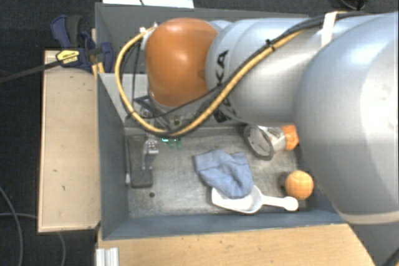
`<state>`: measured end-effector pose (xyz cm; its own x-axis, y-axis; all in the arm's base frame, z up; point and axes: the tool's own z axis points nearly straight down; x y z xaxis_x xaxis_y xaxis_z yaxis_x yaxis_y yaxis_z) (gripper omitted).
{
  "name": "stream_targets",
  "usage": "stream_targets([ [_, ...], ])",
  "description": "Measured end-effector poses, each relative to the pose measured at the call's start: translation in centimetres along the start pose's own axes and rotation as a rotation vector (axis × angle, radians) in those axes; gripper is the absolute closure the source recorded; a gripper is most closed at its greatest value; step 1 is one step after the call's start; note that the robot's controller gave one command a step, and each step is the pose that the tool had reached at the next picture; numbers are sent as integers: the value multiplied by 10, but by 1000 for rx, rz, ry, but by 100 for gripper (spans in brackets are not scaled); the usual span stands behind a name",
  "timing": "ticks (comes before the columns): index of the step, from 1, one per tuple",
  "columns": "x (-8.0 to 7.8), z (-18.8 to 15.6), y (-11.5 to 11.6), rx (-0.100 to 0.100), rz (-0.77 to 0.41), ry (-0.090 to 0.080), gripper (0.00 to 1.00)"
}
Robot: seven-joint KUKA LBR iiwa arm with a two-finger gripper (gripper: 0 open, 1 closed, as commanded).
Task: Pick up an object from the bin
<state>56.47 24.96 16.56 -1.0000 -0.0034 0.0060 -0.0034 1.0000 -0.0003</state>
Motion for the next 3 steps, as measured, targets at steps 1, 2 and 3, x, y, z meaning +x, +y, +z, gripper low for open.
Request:
stream_targets([
  [1, -2, -5, -1, -2, 7, -8, 0],
  [2, 8, 57, 2, -1, -347, -14, 0],
  [3, 21, 53, 2, 0, -545, -9, 0],
])
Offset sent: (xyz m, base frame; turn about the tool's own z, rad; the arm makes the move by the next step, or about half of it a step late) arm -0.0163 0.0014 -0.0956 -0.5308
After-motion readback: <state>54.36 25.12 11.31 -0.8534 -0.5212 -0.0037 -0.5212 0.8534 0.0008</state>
